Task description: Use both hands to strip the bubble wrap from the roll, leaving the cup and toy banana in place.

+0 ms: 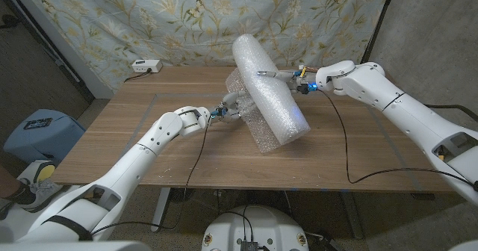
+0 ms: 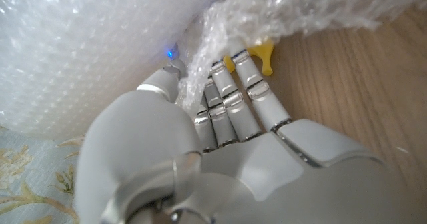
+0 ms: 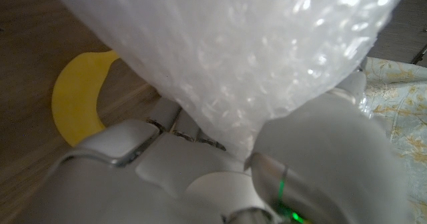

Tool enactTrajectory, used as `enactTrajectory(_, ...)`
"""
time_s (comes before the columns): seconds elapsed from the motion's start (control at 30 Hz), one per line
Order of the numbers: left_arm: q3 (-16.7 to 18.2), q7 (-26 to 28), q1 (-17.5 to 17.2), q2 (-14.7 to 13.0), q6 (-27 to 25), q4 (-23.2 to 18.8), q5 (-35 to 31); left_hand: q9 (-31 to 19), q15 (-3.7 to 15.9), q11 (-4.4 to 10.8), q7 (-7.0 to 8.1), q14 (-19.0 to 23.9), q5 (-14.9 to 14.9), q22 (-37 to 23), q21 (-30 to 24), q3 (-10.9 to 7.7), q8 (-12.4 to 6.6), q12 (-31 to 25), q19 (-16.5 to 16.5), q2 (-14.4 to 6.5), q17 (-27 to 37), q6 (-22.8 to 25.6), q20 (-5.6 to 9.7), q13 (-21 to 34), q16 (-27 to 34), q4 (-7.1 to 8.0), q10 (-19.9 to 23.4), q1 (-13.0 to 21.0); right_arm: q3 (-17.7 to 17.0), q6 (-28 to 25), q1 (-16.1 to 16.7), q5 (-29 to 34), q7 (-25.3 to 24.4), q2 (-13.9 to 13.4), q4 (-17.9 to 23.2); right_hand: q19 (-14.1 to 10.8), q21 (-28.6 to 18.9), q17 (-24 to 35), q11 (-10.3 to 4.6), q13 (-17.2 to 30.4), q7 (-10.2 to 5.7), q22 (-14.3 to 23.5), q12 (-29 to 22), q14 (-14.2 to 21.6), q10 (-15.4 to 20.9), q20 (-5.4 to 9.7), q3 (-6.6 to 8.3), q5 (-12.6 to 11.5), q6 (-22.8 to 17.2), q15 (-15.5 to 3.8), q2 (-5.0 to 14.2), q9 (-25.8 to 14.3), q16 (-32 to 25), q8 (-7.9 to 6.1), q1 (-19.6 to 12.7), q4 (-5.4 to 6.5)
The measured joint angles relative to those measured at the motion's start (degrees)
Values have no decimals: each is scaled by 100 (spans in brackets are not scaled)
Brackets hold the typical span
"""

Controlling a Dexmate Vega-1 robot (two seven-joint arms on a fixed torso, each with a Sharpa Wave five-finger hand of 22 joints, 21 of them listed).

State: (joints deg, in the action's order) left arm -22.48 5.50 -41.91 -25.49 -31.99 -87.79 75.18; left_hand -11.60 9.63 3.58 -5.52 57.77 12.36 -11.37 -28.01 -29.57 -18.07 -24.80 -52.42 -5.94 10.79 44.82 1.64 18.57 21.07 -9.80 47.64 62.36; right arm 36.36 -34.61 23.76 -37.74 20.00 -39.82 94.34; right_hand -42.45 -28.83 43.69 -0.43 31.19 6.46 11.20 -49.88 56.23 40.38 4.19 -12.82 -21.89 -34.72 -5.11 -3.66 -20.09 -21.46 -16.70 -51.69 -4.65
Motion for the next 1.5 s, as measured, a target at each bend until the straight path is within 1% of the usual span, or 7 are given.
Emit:
enactTrajectory(0.1, -2, 0, 5, -6, 0, 4, 0, -27, 41, 1, 17, 43, 0, 0, -36, -13, 0, 0, -22, -47, 37, 40, 22, 33, 0, -13, 41, 111, 0, 6, 0, -65, -4, 0, 0, -20, 0, 5, 0, 2, 0, 0, 3, 0, 0, -20, 0, 0, 0, 0, 0, -27, 5, 0, 0, 0)
enactTrajectory(0.2, -4, 1, 7, -19, -47, 5, 16, -45, 73, 65, 68, 116, 0, 0, -62, -37, -37, -58, -41, -93, 98, 112, 41, 87, 81, -41, 106, 247, -58, 19, 70, -140, -7, 25, -57, -20, 0, 26, 0, 3, 0, 0, -5, 0, 0, -20, 0, 0, 0, 0, 0, -28, 6, 0, 0, 0)
enactTrajectory(0.27, -5, -4, 8, -32, -64, 5, 24, -93, 139, 176, 157, 263, 0, -20, -146, -13, -117, -126, -62, -126, 162, 265, 62, 171, 168, -62, 236, 385, -85, 28, 106, -209, -8, 40, -91, -19, -1, 31, 0, 5, 0, 0, -5, 1, 0, -20, -1, 0, 1, -1, 0, -28, 29, 0, 0, 1)
enactTrajectory(0.4, -5, -35, 11, -72, -118, -13, 44, -194, 225, 257, 275, 413, -1, -51, -267, 21, -272, -280, -113, -199, 280, 507, 113, 320, 253, -28, 420, 500, -136, 65, 164, -330, 2, 78, -180, -19, -28, 31, -1, 6, -1, 0, -5, 12, 1, -20, -23, 44, 1, -13, 2, -28, 45, 0, 2, 23)
enactTrajectory(0.87, 10, -99, 11, -152, -193, -86, 97, -337, 256, 224, 255, 582, -44, -80, -422, 60, -400, -525, -165, -249, 395, 546, 182, 647, 265, 10, 487, 594, -218, 179, 238, -616, 153, 199, -526, -19, -28, 47, -35, 10, -1, 0, -3, 63, 34, -20, -35, 44, -61, -62, 17, -53, 88, 39, 17, 35)
enactTrajectory(1.33, 22, -101, 29, -173, -244, -87, 138, -423, 254, 228, 256, 600, -45, -80, -528, 83, -449, -641, -151, -226, 452, 547, 195, 854, 221, 33, 481, 617, -246, 208, 237, -828, 378, 260, -789, -19, -28, 80, -13, 12, -23, 0, 10, 82, 74, -20, -47, 71, -82, -61, 40, -69, 116, 39, 40, 47)
enactTrajectory(1.5, 30, -98, 29, -172, -262, -85, 177, -452, 246, 255, 256, 633, -45, -79, -549, 83, -449, -681, -120, -226, 478, 547, 226, 903, 177, 33, 452, 617, -287, 221, 237, -946, 500, 332, -1021, -19, -28, 80, -14, 13, -22, 0, 28, 82, 75, -20, -47, 71, -82, -62, 40, -80, 118, 40, 40, 47)
